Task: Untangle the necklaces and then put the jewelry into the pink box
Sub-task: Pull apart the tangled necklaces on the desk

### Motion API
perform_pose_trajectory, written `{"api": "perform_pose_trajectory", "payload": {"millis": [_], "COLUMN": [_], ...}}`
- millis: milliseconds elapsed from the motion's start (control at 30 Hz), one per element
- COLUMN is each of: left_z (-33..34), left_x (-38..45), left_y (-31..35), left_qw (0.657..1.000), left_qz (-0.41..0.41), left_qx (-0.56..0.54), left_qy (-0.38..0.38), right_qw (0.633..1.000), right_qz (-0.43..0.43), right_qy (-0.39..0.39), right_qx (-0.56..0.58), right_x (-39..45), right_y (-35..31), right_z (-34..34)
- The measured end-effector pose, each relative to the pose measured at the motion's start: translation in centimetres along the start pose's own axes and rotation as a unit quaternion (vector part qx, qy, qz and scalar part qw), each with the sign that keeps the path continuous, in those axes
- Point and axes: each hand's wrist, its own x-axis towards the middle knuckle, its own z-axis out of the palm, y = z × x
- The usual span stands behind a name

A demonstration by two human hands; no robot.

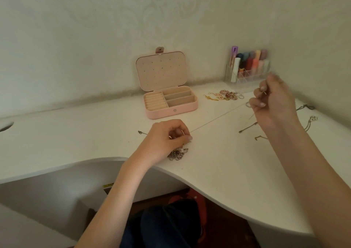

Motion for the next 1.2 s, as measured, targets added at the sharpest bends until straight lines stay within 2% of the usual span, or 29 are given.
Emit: {"api": "perform_pose_trajectory", "payload": {"millis": [133, 233, 333, 433, 767, 933, 1067, 1133, 1200], "left_z": [-0.6, -1.1, -1.7, -2.5, -3.8, -4.0, -4.0, -4.1, -4.2], "left_x": [-0.2, -0.3, -0.4, -0.5, -1.1, -1.2, -1.2, -1.2, -1.0], "left_y": [-0.8, -1.2, -1.5, -1.9, -3.1, -3.3, -3.0, -2.8, -2.8], "left_qw": [0.999, 0.999, 0.997, 0.995, 0.991, 0.993, 0.984, 0.979, 0.978], "left_qz": [0.003, -0.001, 0.002, -0.001, -0.009, 0.003, 0.031, 0.030, 0.029], "left_qx": [0.029, 0.040, 0.074, 0.085, 0.104, 0.070, 0.054, 0.025, 0.001], "left_qy": [0.024, 0.036, 0.026, 0.048, 0.087, 0.097, 0.167, 0.198, 0.204], "right_qw": [0.997, 0.988, 0.958, 0.931, 0.926, 0.921, 0.935, 0.947, 0.959], "right_qz": [-0.068, -0.121, -0.223, -0.295, -0.309, -0.316, -0.245, -0.189, -0.146], "right_qy": [0.032, 0.054, 0.070, 0.098, 0.147, 0.158, 0.168, 0.142, 0.052], "right_qx": [-0.021, -0.079, -0.167, -0.194, -0.162, -0.161, -0.191, -0.215, -0.237], "right_x": [0.0, -0.2, -0.5, -0.3, 1.1, 2.0, 1.9, 1.4, 0.5], "right_y": [-0.5, -0.9, -1.1, -1.3, -1.2, -1.2, -1.3, -1.6, -1.7], "right_z": [-0.1, 0.0, 0.1, -0.3, -1.4, -2.1, -2.1, -1.5, -0.7]}}
